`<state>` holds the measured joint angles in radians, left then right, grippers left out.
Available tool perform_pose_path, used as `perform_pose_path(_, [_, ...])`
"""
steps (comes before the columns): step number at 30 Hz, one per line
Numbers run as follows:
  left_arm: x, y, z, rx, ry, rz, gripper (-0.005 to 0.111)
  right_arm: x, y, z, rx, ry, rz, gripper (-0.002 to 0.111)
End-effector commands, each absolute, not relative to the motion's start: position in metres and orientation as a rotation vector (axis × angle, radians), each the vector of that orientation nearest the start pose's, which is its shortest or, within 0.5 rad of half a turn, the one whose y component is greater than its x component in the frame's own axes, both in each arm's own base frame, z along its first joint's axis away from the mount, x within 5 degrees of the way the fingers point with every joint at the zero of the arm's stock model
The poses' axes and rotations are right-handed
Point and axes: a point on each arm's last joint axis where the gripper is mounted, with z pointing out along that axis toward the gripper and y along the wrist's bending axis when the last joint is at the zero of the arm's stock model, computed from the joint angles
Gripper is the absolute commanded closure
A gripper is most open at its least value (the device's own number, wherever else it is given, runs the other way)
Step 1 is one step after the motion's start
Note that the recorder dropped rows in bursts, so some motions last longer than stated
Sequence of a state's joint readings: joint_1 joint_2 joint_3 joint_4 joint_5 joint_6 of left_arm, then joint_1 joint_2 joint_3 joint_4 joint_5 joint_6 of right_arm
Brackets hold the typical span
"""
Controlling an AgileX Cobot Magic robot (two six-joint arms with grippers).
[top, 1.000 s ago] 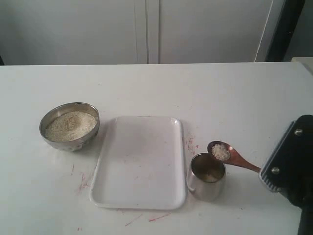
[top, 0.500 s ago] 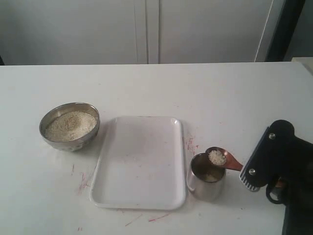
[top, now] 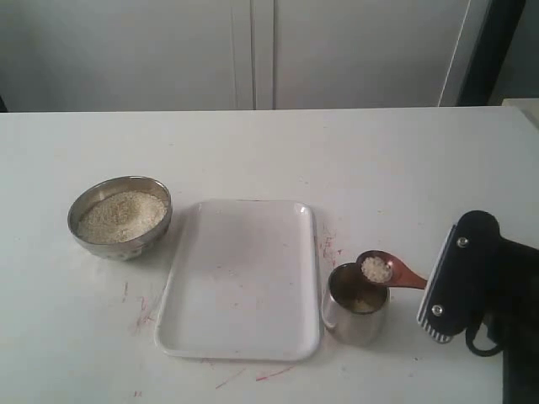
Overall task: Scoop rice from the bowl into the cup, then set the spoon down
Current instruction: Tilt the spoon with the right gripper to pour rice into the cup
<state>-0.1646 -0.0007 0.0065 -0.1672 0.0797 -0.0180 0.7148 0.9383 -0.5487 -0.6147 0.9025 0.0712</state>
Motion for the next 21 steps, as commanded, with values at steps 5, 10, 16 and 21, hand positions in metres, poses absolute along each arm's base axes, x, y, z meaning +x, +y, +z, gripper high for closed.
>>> perform_pose_path(5, [0.0554, -0.0108, 0.2064, -0.008, 1.566, -0.299, 0.092, 0.1432, 0.0613, 0.251, -1.309, 2.151, -0.628, 0.108])
perform_pose_path(10, [0.0554, -0.0108, 0.2064, -0.008, 1.566, -0.299, 0.092, 0.1437, 0.0616, 0.2514, -1.419, 2.089, -0.668, 0.108])
perform_pose_path(16, [0.0554, -0.0108, 0.2064, -0.008, 1.566, -0.299, 0.092, 0.1458, 0.0618, 0.2533, -1.478, 2.024, -0.712, 0.108])
perform_pose_path(21, [0.0554, -0.0108, 0.2064, -0.008, 1.566, -0.299, 0.092, 0.148, 0.0603, 0.2557, -1.516, 1.97, -0.775, 0.108])
